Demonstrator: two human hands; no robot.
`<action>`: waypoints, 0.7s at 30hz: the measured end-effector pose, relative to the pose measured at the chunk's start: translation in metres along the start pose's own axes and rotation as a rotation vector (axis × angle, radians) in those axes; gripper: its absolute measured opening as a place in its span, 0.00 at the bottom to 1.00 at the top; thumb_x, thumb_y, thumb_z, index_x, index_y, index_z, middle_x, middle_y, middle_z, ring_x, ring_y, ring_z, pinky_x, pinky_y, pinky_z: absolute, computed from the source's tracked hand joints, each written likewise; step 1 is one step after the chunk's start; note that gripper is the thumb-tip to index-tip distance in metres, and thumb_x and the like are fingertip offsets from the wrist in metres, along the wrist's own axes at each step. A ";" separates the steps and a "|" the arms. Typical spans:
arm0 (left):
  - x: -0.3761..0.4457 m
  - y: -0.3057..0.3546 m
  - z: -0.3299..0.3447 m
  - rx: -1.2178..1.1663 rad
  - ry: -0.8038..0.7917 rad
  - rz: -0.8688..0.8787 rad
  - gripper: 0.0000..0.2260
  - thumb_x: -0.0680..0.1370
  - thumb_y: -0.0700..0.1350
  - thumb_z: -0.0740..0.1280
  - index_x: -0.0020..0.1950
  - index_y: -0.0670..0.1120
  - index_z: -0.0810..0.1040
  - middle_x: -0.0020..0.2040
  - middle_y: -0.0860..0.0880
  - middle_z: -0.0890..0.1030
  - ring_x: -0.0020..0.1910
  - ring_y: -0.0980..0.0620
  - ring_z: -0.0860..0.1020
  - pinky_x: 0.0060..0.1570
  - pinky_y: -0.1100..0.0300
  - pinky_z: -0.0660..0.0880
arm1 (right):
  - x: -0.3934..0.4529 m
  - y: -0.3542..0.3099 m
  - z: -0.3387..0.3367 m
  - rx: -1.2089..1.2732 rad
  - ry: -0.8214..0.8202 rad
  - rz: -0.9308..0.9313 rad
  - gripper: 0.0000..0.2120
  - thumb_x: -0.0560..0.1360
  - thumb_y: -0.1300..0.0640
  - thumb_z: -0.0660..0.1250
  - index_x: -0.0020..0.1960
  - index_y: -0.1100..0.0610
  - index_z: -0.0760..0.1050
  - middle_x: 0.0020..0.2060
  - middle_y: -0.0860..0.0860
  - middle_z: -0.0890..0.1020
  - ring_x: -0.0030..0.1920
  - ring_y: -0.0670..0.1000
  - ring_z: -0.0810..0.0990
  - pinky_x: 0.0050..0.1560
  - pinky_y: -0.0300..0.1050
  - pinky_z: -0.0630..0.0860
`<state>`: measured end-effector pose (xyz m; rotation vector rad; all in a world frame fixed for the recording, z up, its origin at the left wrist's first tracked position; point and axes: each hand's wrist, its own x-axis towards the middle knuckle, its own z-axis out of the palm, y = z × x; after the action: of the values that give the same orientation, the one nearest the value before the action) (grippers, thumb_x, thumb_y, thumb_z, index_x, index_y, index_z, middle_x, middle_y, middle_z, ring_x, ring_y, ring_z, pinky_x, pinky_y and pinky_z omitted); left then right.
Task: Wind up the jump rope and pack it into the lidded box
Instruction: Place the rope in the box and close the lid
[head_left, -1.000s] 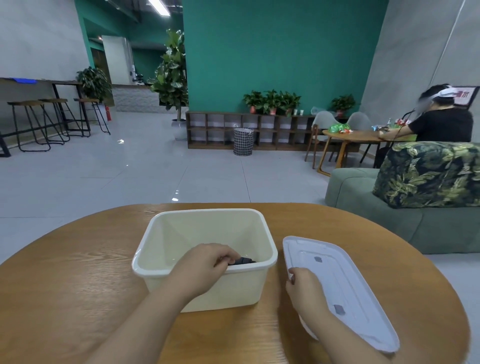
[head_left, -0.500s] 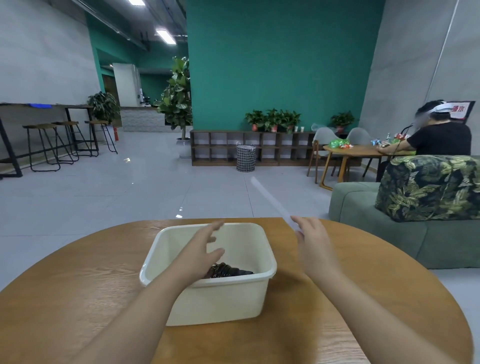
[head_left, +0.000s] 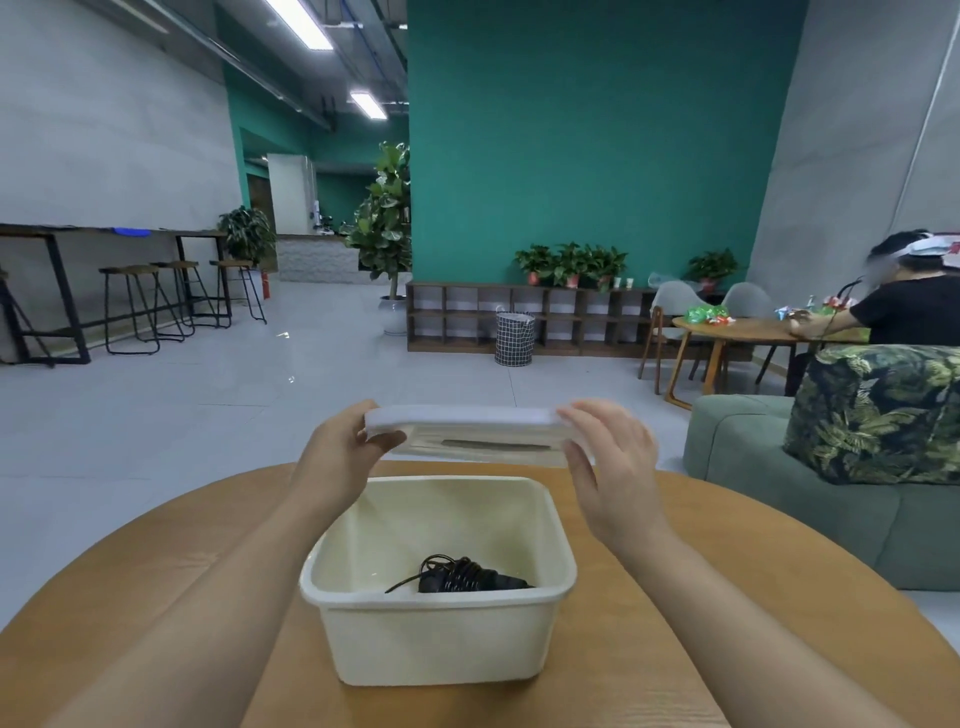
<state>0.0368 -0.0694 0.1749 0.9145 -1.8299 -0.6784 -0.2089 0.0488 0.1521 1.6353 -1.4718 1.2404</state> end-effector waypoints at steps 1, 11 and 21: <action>0.002 -0.003 -0.004 -0.013 0.011 -0.001 0.06 0.73 0.39 0.69 0.38 0.43 0.73 0.36 0.44 0.74 0.38 0.47 0.71 0.40 0.54 0.66 | 0.001 0.000 0.002 -0.012 -0.005 0.100 0.18 0.77 0.55 0.60 0.67 0.51 0.68 0.63 0.54 0.76 0.66 0.50 0.67 0.65 0.51 0.62; 0.010 -0.016 -0.022 -0.354 0.130 -0.140 0.05 0.74 0.45 0.68 0.48 0.49 0.76 0.45 0.49 0.83 0.47 0.44 0.80 0.50 0.47 0.77 | 0.000 0.003 0.018 0.743 -0.193 0.815 0.24 0.80 0.61 0.58 0.73 0.52 0.55 0.70 0.45 0.63 0.70 0.44 0.63 0.69 0.46 0.64; 0.002 -0.058 -0.006 -0.177 0.046 -0.380 0.17 0.74 0.38 0.66 0.62 0.46 0.71 0.56 0.49 0.78 0.53 0.49 0.76 0.47 0.56 0.74 | -0.016 0.010 0.034 0.596 -0.372 0.889 0.25 0.78 0.64 0.60 0.74 0.54 0.62 0.70 0.48 0.70 0.65 0.45 0.69 0.63 0.41 0.67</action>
<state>0.0589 -0.1045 0.1337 1.1594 -1.5398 -1.0281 -0.2096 0.0229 0.1234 1.6625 -2.3755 2.0862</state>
